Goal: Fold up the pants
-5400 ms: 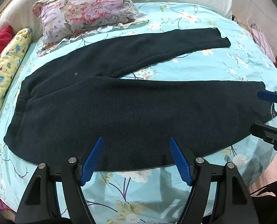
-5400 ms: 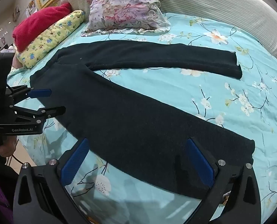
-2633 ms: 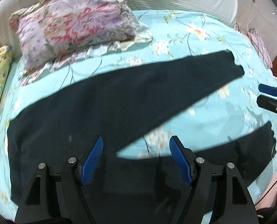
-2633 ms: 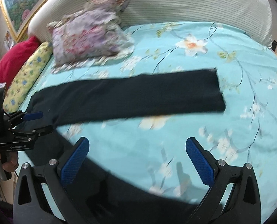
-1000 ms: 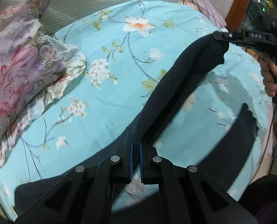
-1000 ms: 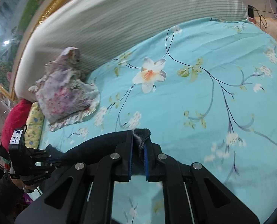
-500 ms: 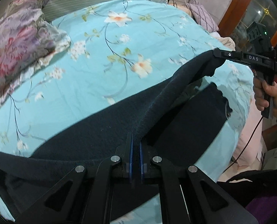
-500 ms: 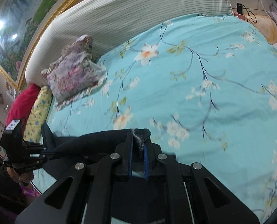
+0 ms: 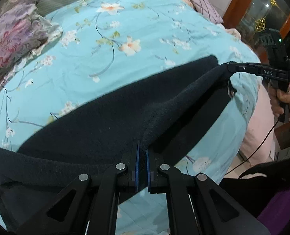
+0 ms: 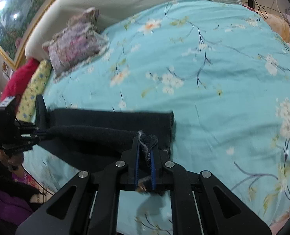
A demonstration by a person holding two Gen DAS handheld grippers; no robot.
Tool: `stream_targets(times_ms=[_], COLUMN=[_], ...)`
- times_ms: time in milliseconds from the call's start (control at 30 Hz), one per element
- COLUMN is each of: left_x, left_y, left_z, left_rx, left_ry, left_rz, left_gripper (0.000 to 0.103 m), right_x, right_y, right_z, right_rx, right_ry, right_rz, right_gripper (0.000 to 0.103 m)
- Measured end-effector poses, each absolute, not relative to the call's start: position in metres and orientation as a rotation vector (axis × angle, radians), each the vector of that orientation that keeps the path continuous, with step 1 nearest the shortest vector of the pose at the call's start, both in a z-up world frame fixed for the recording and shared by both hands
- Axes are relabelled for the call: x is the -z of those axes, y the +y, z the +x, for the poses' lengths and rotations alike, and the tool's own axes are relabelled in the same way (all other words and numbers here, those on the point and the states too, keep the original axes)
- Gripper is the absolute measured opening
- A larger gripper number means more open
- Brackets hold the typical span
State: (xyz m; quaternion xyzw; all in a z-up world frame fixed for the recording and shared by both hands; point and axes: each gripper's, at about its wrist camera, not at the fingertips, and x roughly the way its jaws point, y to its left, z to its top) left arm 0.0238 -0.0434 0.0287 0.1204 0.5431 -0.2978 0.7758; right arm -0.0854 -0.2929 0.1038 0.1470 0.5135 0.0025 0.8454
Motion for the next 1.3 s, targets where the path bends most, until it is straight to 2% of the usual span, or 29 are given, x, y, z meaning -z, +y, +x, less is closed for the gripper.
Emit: stream_targets(times_ms=[467, 633, 733, 867, 933, 967, 1000, 1067, 1300], left_x=[0.011, 0.018, 0.016, 0.010, 0.006, 0.003, -0.001, -0.010, -0.037], left_y=[-0.051, -0.049, -0.046, -0.034, -0.026, -0.020, -0.012, 0.006, 0.073], left_z=[0.000, -0.009, -0.015, -0.017, -0.019, -0.019, -0.019, -0.016, -0.004], left_rx=[0.638, 0.661, 0.665, 0.657, 0.637, 0.623, 0.607, 0.572, 0.414], left_ry=[1.215, 1.251, 1.244, 1.255, 1.250, 1.244, 1.238, 1.228, 1.177], left_rz=[0.364, 0.339, 0.337, 0.275, 0.256, 0.242, 0.220, 0.172, 0.049], left_gripper=[0.007, 0.025, 0.028, 0.032, 0.034, 0.035, 0.037, 0.039, 0.041], right_x=[-0.075, -0.075, -0.082, -0.105, -0.110, -0.112, -0.112, -0.115, -0.121], right_y=[-0.278, -0.282, -0.287, -0.275, -0.265, -0.257, -0.252, -0.237, -0.181], right_z=[-0.108, -0.116, -0.119, -0.117, -0.110, -0.102, -0.097, -0.087, -0.070], right_rx=[0.051, 0.080, 0.119, 0.091, 0.070, 0.061, 0.062, 0.049, -0.055], right_ry=[1.183, 1.209, 1.226, 1.151, 1.134, 1.134, 1.136, 1.119, 1.167], right_rz=[0.207, 0.259, 0.302, 0.328, 0.332, 0.325, 0.317, 0.302, 0.140], right_gripper=[0.010, 0.010, 0.011, 0.011, 0.014, 0.025, 0.042, 0.054, 0.054])
